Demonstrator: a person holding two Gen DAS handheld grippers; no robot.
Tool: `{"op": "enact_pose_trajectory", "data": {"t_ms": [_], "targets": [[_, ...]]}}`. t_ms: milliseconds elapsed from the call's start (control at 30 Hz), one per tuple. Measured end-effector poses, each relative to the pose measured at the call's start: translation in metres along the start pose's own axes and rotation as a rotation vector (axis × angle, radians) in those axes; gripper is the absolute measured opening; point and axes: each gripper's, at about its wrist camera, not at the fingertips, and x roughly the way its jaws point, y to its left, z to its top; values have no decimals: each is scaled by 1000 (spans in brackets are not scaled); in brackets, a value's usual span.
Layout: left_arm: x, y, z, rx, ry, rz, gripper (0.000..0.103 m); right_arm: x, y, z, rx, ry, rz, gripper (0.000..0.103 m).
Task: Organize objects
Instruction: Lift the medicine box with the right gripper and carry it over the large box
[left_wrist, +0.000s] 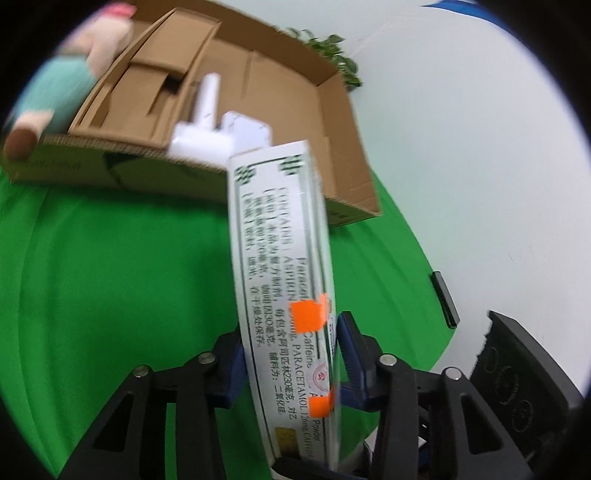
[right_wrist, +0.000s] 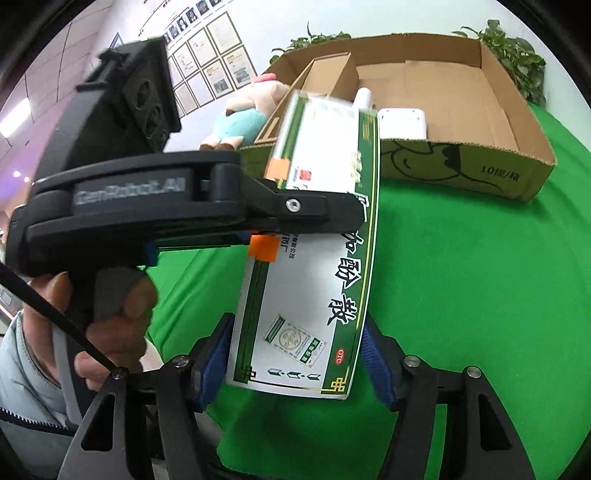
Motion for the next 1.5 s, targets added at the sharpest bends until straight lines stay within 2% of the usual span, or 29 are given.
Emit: {"op": "enact_pose_trajectory", "data": {"t_ms": [333, 500, 833, 933, 1033, 1167, 1300, 1400, 1500], "targets": [[-26, -39, 16, 124, -57, -9, 38, -23, -2, 14, -2, -127, -12, 61], [-38, -50, 31, 154, -89, -10, 38, -35, 3, 25, -28, -187, -19, 61], [-56, -60, 81, 238, -159, 13, 38, -47, 7, 72, -45, -286, -21, 61], [-59, -65, 100, 263, -177, 19, 38, -51, 2, 91, -24, -304, 8, 60], [-64, -73, 120, 284, -195, 6, 37, -58, -2, 111, -36, -338, -3, 60], [-69, -89, 151, 329, -220, -4, 37, -65, -9, 154, -47, -375, -13, 60], [-68, -97, 189, 352, -234, 27, 37, -59, -27, 219, -23, -351, 2, 60], [-68, -97, 218, 338, -232, 14, 37, -59, -33, 251, -26, -355, -6, 60], [-61, -95, 235, 325, -217, 11, 37, -58, -40, 267, -11, -351, -3, 60]]}}
